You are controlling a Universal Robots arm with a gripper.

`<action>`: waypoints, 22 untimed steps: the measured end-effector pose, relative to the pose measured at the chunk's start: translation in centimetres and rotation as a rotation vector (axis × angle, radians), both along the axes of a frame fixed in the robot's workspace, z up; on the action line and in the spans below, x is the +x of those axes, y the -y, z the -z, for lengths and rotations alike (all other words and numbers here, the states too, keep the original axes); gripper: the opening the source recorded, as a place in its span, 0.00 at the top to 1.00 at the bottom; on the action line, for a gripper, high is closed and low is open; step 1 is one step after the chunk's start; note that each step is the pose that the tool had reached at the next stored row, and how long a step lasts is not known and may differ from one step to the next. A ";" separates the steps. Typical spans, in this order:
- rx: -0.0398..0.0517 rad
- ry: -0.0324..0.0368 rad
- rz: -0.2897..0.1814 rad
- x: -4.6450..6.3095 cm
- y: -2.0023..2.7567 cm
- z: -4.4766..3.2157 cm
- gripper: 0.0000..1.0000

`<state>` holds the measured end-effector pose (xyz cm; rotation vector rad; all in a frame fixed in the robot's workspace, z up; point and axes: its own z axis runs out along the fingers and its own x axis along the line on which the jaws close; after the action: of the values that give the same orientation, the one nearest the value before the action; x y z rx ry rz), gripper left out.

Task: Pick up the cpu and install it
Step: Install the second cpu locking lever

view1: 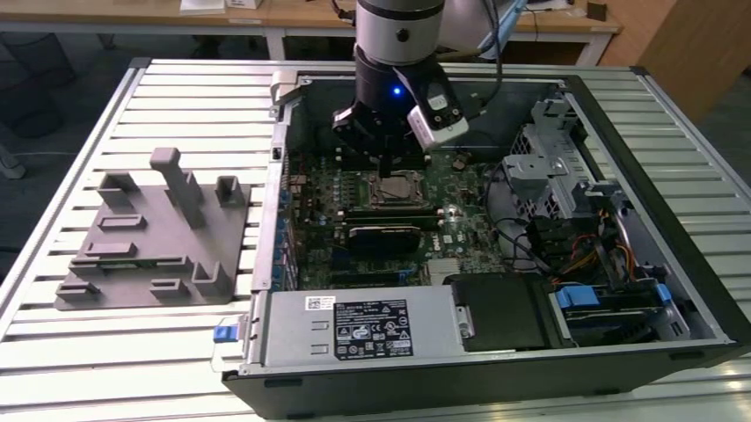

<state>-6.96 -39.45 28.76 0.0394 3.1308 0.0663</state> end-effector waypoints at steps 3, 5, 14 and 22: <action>0.0002 0.0001 0.000 0.0 0.00 0.01 0.89; 0.0002 0.0001 0.000 0.0 0.00 0.02 0.89; 0.0002 0.0001 0.000 0.0 0.00 0.87 0.89; 0.0003 -0.0004 0.000 0.4 -0.01 1.46 0.89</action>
<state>-6.53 -39.44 27.30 0.0395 3.1312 0.0669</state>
